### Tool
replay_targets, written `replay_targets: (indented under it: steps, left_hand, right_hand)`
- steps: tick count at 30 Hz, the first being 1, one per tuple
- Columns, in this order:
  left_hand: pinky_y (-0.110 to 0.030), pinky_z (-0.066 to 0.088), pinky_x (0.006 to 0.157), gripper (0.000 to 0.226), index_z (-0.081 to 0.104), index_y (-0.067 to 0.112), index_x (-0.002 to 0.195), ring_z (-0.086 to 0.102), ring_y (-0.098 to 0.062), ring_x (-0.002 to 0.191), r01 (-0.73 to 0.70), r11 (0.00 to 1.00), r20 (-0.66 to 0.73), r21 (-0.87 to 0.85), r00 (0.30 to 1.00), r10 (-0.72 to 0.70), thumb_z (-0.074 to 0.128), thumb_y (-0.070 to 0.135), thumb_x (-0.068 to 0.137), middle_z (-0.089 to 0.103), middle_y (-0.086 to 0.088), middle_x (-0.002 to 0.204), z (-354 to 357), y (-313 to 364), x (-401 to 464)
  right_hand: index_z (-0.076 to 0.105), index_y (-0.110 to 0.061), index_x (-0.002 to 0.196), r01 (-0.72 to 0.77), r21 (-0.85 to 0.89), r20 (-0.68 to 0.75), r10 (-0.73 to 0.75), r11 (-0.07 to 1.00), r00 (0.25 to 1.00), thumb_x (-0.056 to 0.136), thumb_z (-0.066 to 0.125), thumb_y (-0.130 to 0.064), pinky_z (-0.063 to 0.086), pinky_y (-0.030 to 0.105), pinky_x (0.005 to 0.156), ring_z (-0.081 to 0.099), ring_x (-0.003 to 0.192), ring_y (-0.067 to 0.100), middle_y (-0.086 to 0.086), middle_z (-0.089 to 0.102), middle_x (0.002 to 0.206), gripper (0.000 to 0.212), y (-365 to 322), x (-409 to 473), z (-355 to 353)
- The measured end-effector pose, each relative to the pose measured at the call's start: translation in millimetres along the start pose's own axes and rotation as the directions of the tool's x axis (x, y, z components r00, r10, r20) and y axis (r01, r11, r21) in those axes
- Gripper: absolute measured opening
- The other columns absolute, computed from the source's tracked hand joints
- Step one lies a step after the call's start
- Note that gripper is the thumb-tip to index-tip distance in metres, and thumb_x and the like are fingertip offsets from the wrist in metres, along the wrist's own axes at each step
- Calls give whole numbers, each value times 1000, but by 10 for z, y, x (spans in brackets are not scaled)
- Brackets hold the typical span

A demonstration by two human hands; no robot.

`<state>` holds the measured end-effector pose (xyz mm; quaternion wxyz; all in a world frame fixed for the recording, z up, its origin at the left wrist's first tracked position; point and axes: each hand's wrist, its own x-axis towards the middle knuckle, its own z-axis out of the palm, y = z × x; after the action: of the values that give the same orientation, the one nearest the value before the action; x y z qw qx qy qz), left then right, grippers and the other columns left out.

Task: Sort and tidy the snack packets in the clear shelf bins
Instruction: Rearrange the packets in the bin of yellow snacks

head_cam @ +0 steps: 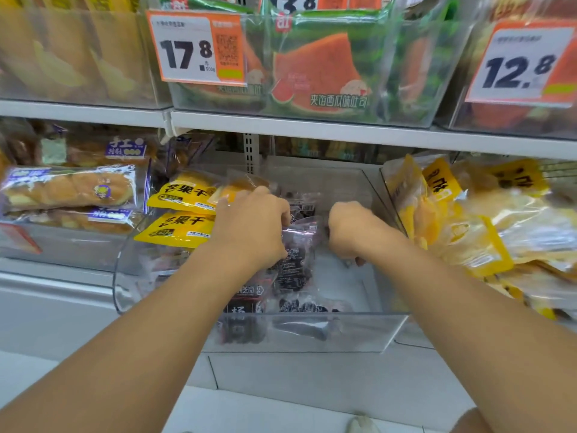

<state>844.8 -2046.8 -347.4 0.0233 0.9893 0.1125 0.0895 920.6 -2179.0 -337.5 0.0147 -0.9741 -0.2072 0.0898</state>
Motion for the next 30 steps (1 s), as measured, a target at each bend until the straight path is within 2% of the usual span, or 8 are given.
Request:
replay_targets:
  steps: [3, 6, 12, 14, 16, 20, 25, 30]
  left_hand:
    - [-51, 43, 104, 46, 64, 36, 114, 51, -25, 121, -24, 1000, -8, 15, 1000, 24, 85, 48, 74, 53, 3, 131, 18, 3, 36]
    - [-52, 40, 106, 45, 63, 37, 114, 50, -25, 123, -47, 999, -38, 7, 998, 47, 83, 51, 75, 54, 3, 132, 52, -17, 56]
    - [-46, 41, 107, 32, 68, 33, 111, 52, -21, 123, -144, 970, -101, -197, 987, 126, 80, 39, 82, 58, 3, 129, 66, -133, 41]
    - [-28, 44, 96, 11, 73, 26, 104, 57, -10, 109, -201, 905, -227, -375, 966, 121, 69, 25, 93, 65, 6, 114, -2, -141, -5]
    - [-10, 40, 74, 18, 72, 29, 96, 57, 6, 85, -205, 836, -195, -510, 973, 120, 63, 14, 92, 67, 13, 100, -107, -125, -85]
    - [-22, 41, 62, 34, 56, 35, 89, 56, 0, 70, -241, 821, -13, -518, 961, 275, 76, 16, 69, 62, 15, 85, -132, -84, -209]
    - [-21, 51, 79, 53, 62, 27, 117, 67, 0, 79, -206, 864, 21, -459, 970, 242, 90, 22, 73, 75, 12, 80, 22, -51, -139]
    - [-33, 57, 72, 10, 75, 25, 79, 65, -2, 71, -254, 906, -18, -338, 965, 263, 82, 19, 81, 71, 11, 72, 19, -64, -81]
  right_hand:
    - [52, -5, 67, 43, -8, -143, -43, 999, 989, 82, 59, 9, 45, 34, 52, 54, 61, 26, 10, 52, 70, 22, 81, -204, -201]
    - [71, -15, 85, 137, -18, -286, -137, 990, 948, 81, 59, 0, 58, 38, 73, 65, 82, 31, 8, 67, 87, 20, 243, -440, -343]
    - [76, -34, 95, 459, -109, -320, -468, 882, 824, 83, 63, 3, 57, 38, 76, 65, 85, 19, -10, 71, 84, 41, 306, -627, -342]
    - [75, -34, 99, 500, -138, -339, -515, 855, 787, 82, 62, 3, 56, 38, 76, 64, 85, 20, -8, 71, 86, 42, 230, -517, -270]
    - [75, -31, 101, 550, -122, -370, -552, 826, 747, 83, 64, 1, 55, 39, 77, 64, 87, 20, -8, 72, 89, 39, 151, -414, -185]
    - [72, -27, 83, 653, 200, -446, -526, 730, 725, 74, 83, -9, 57, 36, 73, 65, 73, 8, -10, 71, 78, 23, 29, -323, 40]
    - [60, -21, 77, 399, 212, -497, -254, 892, 830, 60, 91, -49, 54, 37, 65, 62, 71, 12, -8, 65, 75, 45, 128, -293, -5]
    - [68, -4, 70, 129, 228, -241, -72, 965, 968, 65, 75, -73, 58, 36, 63, 70, 65, 22, 6, 68, 58, 70, 198, -387, -88]
